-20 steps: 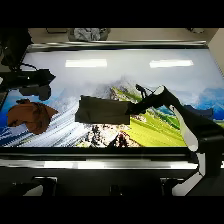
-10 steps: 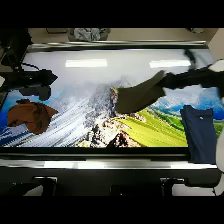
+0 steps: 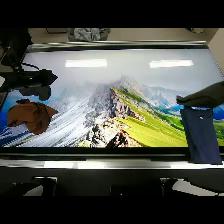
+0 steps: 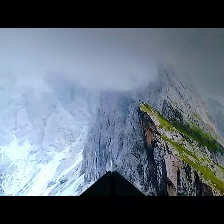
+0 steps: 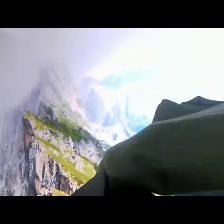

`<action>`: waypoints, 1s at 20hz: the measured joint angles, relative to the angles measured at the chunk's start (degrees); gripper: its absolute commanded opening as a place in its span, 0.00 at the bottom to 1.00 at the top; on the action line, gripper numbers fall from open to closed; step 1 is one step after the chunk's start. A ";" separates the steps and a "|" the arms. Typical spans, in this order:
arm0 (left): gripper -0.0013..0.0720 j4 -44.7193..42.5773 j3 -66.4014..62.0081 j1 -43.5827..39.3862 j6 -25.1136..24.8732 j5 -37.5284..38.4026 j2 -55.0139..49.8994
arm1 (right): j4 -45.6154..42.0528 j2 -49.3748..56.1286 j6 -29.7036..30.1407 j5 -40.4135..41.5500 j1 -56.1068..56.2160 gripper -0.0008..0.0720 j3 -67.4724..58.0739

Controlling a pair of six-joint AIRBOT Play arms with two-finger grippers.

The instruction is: Fold the shirts.

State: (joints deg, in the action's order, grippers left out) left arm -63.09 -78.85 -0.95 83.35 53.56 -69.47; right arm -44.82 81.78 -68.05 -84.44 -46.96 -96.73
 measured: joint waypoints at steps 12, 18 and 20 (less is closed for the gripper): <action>0.06 0.00 0.00 0.00 -0.02 -2.40 0.00 | -17.81 -4.42 0.55 -16.79 -9.73 0.06 1.49; 0.05 0.02 0.00 0.00 -0.02 -3.72 0.00 | -38.47 -11.28 1.38 -18.47 -9.88 0.06 15.93; 0.05 0.02 0.00 0.00 -0.02 -3.87 0.00 | -41.18 -12.41 1.33 -15.56 -9.88 0.06 21.64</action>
State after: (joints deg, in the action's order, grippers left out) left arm -63.07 -78.85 -0.95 83.33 49.69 -69.47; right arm -86.00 69.36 -66.72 -100.01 -56.84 -75.09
